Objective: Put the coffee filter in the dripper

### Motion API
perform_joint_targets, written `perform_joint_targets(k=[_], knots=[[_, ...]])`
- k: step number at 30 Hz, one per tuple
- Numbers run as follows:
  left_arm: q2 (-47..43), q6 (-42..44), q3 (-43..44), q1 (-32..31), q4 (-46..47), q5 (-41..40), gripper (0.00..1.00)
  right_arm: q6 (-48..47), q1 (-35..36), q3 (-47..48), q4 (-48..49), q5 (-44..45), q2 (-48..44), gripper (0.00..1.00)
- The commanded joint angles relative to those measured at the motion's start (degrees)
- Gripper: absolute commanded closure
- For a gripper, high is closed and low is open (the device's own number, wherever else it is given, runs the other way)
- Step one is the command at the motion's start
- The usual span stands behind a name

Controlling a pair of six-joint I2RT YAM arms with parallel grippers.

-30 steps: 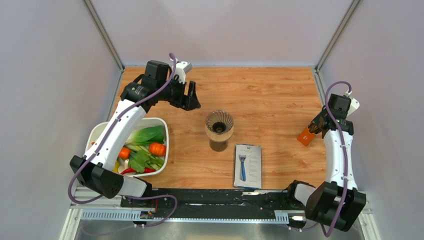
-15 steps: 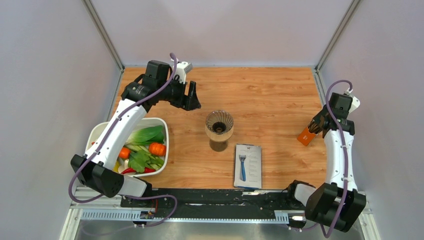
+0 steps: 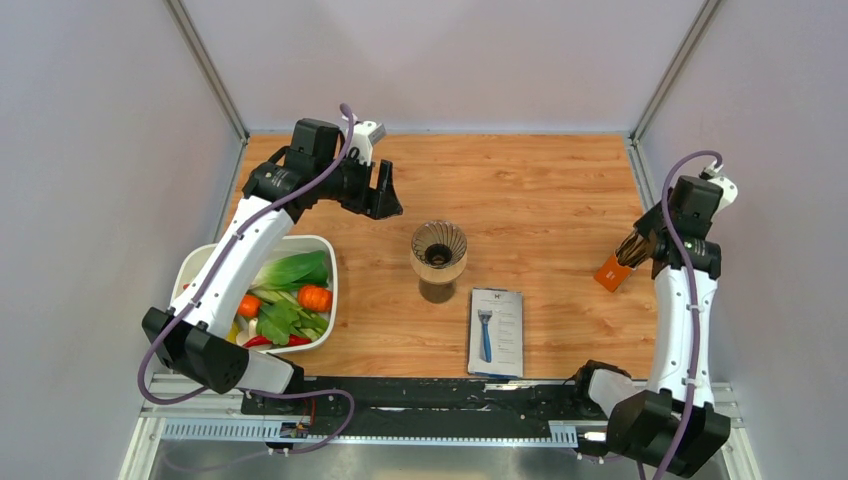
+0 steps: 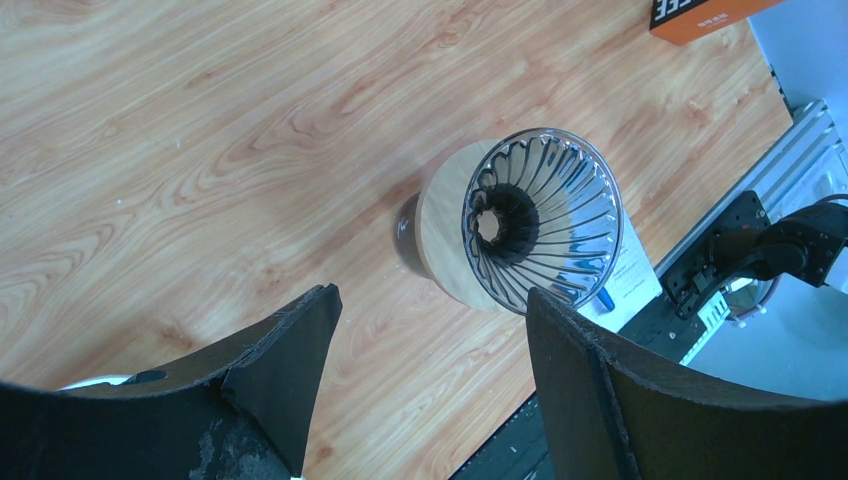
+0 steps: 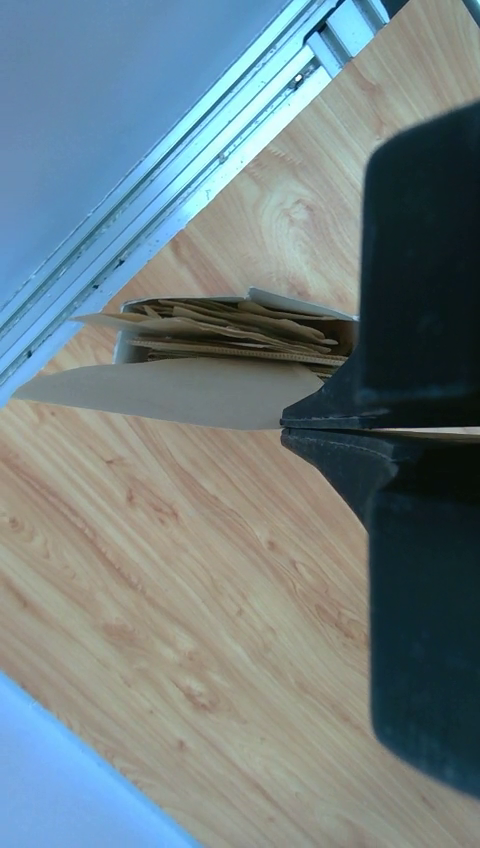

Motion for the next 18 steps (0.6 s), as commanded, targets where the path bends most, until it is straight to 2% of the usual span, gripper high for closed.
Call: perform_joint_targets(k=[1,6,12,18], knots=[[0.1,-0.6,2.7,0.0,0.6,0.9,0.21,-0.9,-0.2,4.3,0.8,-2.9,-2.5,1.00],[0.0,0.2,3.4,0.0,0.9,1.2,0.21,-2.3,-0.3,7.5,0.4,-6.2,-4.2,1.00],[-1.2,1.0,3.7,0.0,2.2,-0.3,0.21,-7.6,-0.3,10.6,0.8,-14.6,-6.7,1.00],[-2.1,3.4,5.7,0.0,3.8,1.4,0.21,-14.7,-0.3,12.9,3.1,-32.7,-9.6,1.00]])
